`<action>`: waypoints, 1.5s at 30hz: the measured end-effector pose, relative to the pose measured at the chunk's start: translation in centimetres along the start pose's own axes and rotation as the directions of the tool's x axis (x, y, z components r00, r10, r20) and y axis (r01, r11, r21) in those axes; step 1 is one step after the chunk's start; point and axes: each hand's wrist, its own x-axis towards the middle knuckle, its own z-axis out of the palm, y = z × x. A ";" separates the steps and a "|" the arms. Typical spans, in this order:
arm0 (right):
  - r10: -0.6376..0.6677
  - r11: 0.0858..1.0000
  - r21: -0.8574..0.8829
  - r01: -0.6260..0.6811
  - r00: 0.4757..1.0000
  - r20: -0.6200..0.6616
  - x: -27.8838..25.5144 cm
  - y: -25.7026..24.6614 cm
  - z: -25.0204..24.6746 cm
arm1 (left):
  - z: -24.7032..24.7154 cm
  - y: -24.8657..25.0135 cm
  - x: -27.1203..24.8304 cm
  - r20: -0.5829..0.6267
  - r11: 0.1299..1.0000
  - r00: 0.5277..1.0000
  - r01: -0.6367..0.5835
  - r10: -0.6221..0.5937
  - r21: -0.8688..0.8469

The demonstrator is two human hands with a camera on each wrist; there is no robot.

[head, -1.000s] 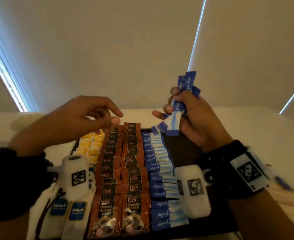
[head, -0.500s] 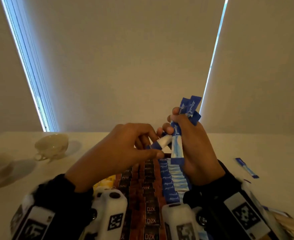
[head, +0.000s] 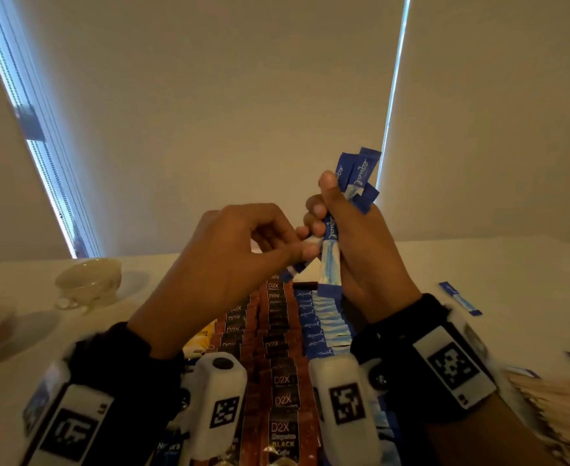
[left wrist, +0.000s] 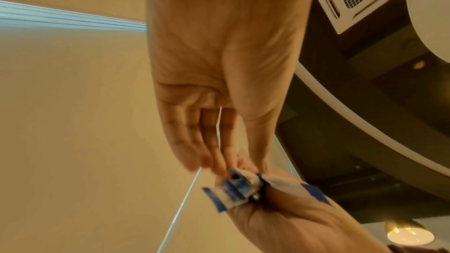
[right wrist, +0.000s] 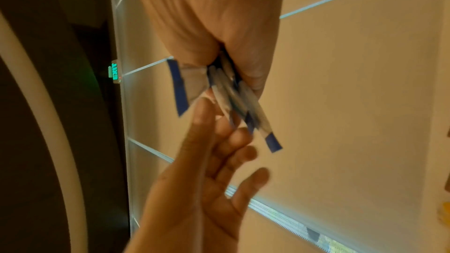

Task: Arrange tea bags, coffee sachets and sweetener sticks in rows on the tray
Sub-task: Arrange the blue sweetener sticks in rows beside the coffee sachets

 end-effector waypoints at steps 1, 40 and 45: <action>-0.016 0.999 -0.027 0.016 1.000 -0.002 -0.1 0.0 0.1 | 0.0 0.3 -0.1 -0.053 1.000 0.999 -0.015 0.014 -0.013; 0.455 0.871 -0.308 -0.383 0.864 0.213 -0.6 2.5 -0.3 | -1.4 -1.3 0.3 0.185 0.985 0.973 0.155 -0.140 -0.074; 0.521 0.853 -0.197 -0.483 0.768 0.372 -0.4 2.5 -0.6 | -4.5 -1.7 0.3 0.042 0.903 0.968 0.246 -0.247 -0.352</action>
